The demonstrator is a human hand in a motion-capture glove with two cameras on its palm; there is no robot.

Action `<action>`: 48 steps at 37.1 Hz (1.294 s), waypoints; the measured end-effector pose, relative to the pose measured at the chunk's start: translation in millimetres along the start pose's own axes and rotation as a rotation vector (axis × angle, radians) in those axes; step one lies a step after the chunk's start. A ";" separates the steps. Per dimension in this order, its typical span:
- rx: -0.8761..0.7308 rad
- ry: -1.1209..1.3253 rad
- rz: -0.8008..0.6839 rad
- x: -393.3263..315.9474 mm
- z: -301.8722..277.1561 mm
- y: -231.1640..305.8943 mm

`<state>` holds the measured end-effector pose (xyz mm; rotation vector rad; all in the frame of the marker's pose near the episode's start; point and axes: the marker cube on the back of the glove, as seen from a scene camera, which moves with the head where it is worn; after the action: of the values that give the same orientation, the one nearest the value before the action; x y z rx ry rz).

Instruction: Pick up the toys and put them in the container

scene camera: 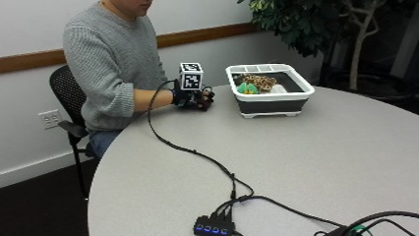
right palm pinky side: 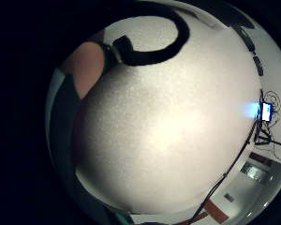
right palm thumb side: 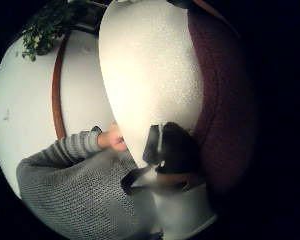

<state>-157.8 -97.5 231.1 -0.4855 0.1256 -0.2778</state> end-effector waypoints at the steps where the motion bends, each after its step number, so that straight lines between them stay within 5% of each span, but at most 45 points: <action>1: 0.016 -0.048 -0.024 -5.9 -0.9 -0.6; 9: 0.229 -0.156 -0.017 -16.1 -7.6 -13.9; 18: 0.224 -0.136 -0.058 -21.4 -18.9 -21.5; 25: 0.325 -0.191 -0.141 9.3 -145.2 -60.9; 32: 0.362 -0.104 0.046 71.0 -248.6 -136.4; 36: 0.322 0.099 0.263 102.8 -255.4 -171.1; 40: 0.303 -0.070 0.157 94.4 -251.4 -198.6; 48: 0.081 -0.133 0.263 114.6 -205.7 -250.4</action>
<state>-144.7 -434.3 163.7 -0.4002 0.0470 0.0069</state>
